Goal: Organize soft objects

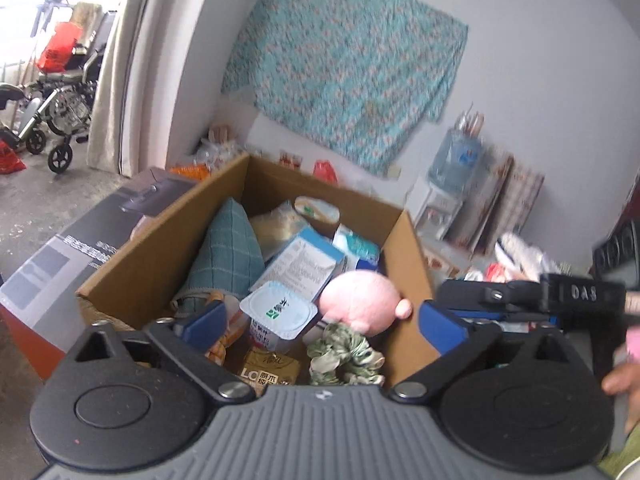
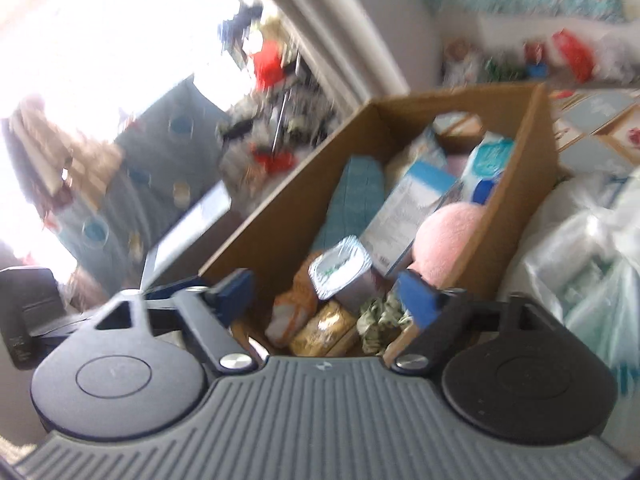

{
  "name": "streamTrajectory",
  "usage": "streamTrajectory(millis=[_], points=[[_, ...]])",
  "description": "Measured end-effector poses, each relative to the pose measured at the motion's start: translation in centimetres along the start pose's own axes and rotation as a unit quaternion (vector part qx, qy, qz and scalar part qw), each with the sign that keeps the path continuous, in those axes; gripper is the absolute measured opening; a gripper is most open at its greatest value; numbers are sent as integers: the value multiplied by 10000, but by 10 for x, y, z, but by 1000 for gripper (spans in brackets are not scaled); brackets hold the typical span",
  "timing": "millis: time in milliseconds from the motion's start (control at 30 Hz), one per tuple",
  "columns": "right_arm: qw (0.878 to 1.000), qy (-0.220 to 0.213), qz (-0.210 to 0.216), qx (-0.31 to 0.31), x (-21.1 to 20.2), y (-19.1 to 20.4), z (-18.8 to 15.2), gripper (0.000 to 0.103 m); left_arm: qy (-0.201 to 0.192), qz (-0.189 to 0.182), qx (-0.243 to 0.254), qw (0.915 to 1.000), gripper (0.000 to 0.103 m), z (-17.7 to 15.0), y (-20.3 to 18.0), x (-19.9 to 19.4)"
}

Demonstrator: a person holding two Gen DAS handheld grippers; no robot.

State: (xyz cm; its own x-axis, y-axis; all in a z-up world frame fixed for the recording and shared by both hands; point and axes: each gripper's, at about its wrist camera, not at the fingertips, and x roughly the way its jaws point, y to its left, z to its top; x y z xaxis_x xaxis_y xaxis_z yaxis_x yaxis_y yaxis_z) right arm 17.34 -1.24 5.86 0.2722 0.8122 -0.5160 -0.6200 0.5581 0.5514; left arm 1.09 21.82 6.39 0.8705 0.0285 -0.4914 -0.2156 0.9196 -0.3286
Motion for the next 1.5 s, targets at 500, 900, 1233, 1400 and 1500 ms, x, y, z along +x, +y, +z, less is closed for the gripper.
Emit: streamTrajectory(millis=[500, 900, 1233, 1400, 1500], points=[[9559, -1185, -2686, -15, -67, 28, -81, 102, 246, 1095, 387, 9929, 103, -41, -48, -25], [8956, -1421, -4193, -435, -88, 53, -114, 102, 224, 1455, 1023, 9838, 103, -58, -70, -22], [9221, -1397, -3604, 164, -101, 49, -127, 102, 64, 1220, 994, 9875, 103, -58, -69, -27], [9337, -1181, -3375, 174, -89, 52, -126, 102, 284, 1302, 1038, 9856, 103, -59, -71, -26], [9433, -1065, -3134, 241, -81, 55, -126, 102, 383, 1454, 1048, 9831, 103, -59, -69, -24]])
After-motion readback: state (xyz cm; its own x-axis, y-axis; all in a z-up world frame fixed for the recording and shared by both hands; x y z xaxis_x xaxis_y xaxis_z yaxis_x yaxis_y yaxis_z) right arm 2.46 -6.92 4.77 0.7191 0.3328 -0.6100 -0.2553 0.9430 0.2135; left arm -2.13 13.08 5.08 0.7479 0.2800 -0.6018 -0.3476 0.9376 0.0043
